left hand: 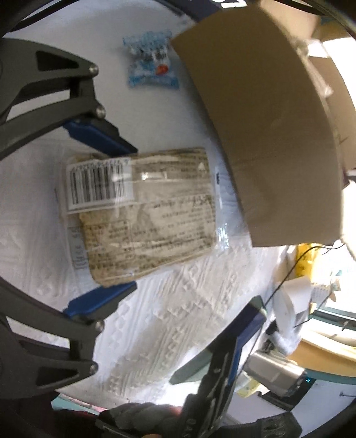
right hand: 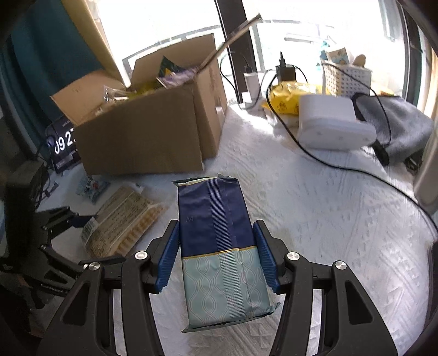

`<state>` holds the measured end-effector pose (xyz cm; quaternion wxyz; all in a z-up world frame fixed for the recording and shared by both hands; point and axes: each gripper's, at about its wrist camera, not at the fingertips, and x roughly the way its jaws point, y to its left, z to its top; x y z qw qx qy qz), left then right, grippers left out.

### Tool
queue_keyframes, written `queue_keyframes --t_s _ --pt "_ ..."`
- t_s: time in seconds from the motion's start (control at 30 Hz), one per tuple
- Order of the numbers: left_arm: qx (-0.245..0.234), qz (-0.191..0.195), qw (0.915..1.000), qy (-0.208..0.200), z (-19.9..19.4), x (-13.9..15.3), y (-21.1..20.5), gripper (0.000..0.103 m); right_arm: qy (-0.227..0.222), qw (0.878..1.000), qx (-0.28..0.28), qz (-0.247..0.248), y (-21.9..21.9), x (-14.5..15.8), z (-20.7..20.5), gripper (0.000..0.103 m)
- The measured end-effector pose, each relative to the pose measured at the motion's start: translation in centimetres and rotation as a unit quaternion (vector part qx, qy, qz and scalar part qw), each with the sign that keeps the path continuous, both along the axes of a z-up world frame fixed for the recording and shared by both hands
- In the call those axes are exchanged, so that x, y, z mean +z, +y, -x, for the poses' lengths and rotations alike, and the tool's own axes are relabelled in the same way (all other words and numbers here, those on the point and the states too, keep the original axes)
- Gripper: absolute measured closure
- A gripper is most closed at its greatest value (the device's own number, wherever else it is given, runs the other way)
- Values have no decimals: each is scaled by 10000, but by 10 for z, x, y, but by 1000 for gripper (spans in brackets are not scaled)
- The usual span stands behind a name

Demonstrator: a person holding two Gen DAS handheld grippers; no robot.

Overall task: Organize snacks
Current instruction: 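Lift both held packets and carry them over the cardboard box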

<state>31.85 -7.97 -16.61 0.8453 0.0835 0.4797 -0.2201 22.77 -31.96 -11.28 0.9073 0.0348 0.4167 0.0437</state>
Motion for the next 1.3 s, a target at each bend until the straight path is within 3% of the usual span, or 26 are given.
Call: queue_keyframes --t_s 0.33,0.6,0.8,0.93,1.3 --pt "259 358 9964 -720 25 72 45 15 -363 9986 380 37 31 36 -18 46" --pt "543 553 9901 -1168 15 110 74 15 -576 9965 590 127 50 58 -38 46" --pt "594 533 9861 -1456 -20 128 80 15 -714 9956 582 148 53 70 -53 46" --pt "664 815 9845 -1406 -48 136 89 15 -835 9951 518 120 50 76 -63 46" --pt "894 818 9825 -1411 -133 143 97 14 -1009 9936 518 7 53 88 -102 46"
